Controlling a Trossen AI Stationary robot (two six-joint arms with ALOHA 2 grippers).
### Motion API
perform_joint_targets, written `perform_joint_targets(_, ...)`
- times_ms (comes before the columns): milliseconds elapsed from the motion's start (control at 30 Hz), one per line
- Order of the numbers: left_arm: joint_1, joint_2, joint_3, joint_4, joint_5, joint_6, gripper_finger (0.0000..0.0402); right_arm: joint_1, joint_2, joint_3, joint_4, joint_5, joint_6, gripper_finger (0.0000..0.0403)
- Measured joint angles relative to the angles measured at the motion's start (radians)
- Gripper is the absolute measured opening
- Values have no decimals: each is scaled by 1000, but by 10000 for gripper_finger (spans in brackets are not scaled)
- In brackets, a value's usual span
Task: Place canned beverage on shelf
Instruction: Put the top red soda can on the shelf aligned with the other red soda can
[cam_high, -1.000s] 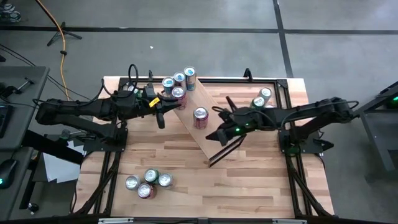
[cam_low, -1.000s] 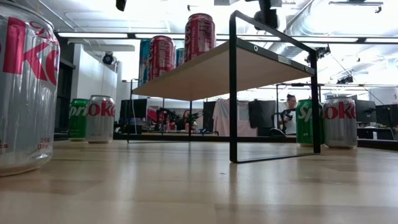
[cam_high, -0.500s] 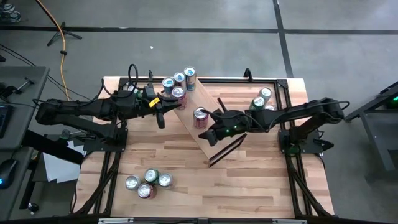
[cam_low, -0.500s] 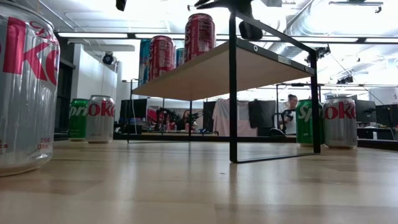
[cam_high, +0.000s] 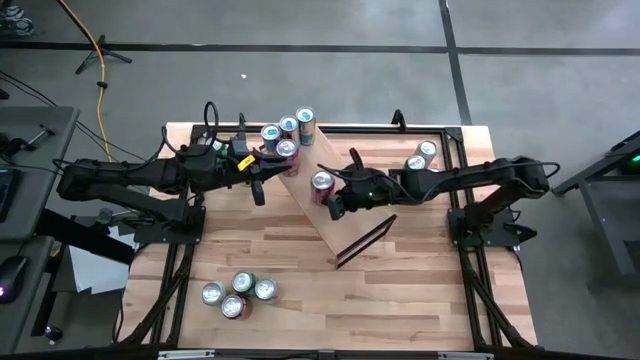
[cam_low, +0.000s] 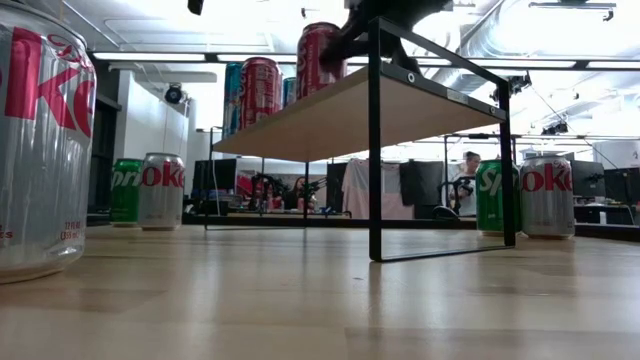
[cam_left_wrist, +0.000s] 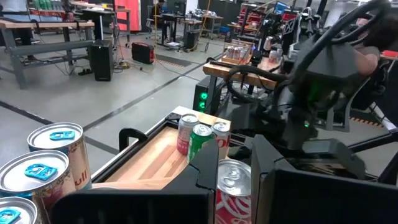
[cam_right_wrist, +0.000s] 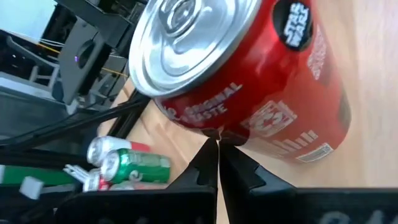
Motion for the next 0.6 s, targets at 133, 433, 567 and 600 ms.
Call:
perform_joint_targets(133, 0, 0, 0, 0, 0, 0, 3, -43, 0, 0, 1, -16, -48, 0)
perform_joint_targets(433, 0, 0, 0, 0, -17, -1, 3, -155, 0, 0, 23, -38, -143, 0)
perform_joint_targets(567, 0, 0, 0, 0, -35, -1, 3, -198, 0, 0, 60, -63, -181, 0)
perform_joint_targets(600, 0, 0, 0, 0, -37, -1, 3, -207, 0, 0, 70, -64, -187, 0)
